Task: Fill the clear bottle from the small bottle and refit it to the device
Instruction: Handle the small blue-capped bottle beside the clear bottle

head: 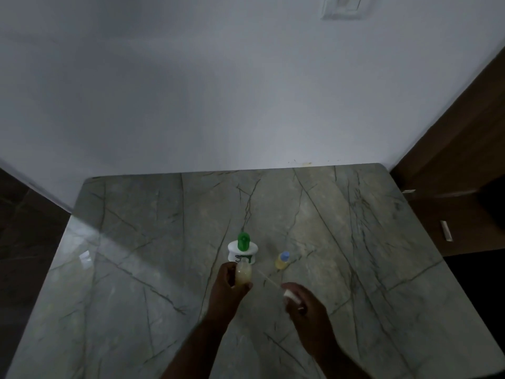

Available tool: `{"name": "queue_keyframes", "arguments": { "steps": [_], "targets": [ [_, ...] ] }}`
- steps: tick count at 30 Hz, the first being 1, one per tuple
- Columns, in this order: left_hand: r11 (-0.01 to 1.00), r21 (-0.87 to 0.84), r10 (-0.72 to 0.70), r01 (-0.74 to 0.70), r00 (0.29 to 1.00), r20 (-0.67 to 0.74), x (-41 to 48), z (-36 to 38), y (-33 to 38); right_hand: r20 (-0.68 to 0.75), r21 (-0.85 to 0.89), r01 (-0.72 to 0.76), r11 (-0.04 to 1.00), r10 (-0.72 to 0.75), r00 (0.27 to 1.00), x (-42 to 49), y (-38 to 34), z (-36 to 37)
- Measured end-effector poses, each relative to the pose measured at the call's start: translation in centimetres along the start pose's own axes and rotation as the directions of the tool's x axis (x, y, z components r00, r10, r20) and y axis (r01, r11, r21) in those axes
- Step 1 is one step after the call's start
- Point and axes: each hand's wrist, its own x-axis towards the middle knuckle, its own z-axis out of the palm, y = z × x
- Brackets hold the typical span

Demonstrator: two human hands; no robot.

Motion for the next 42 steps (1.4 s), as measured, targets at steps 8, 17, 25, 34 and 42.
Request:
{"name": "queue_keyframes", "arguments": {
  "steps": [8, 17, 25, 34, 42],
  "targets": [
    [0.998, 0.044, 0.039, -0.04, 0.999, 0.027, -1.0, 1.3, 0.5, 0.098, -0.163, 0.39, 0.906, -0.378, 0.921, 5.8, -11.0, -5.3],
    [0.995, 0.07, 0.062, -0.064, 0.998, 0.031, -1.9, 1.3, 0.9, 0.427, -0.476, 0.507, 0.719, -0.315, 0.848, 8.5, -12.6, -5.3],
    [0.995, 0.078, 0.065, -0.067, 0.997, 0.028, -2.2, 1.1, 0.9, 0.463, -0.571, 0.529, 0.628, -0.285, 0.839, 8.5, -13.7, -5.2],
    [0.99, 0.093, 0.096, -0.101, 0.994, 0.055, -2.2, 1.0, 0.6, 0.509, -0.588, 0.605, 0.537, -0.335, 0.793, 9.6, -15.4, -5.2],
    [0.985, 0.119, 0.113, -0.123, 0.99, 0.089, -1.8, 1.4, 0.7, 0.601, -0.568, 0.637, 0.522, -0.266, 0.754, 10.3, -14.3, -3.5]
  ]
}}
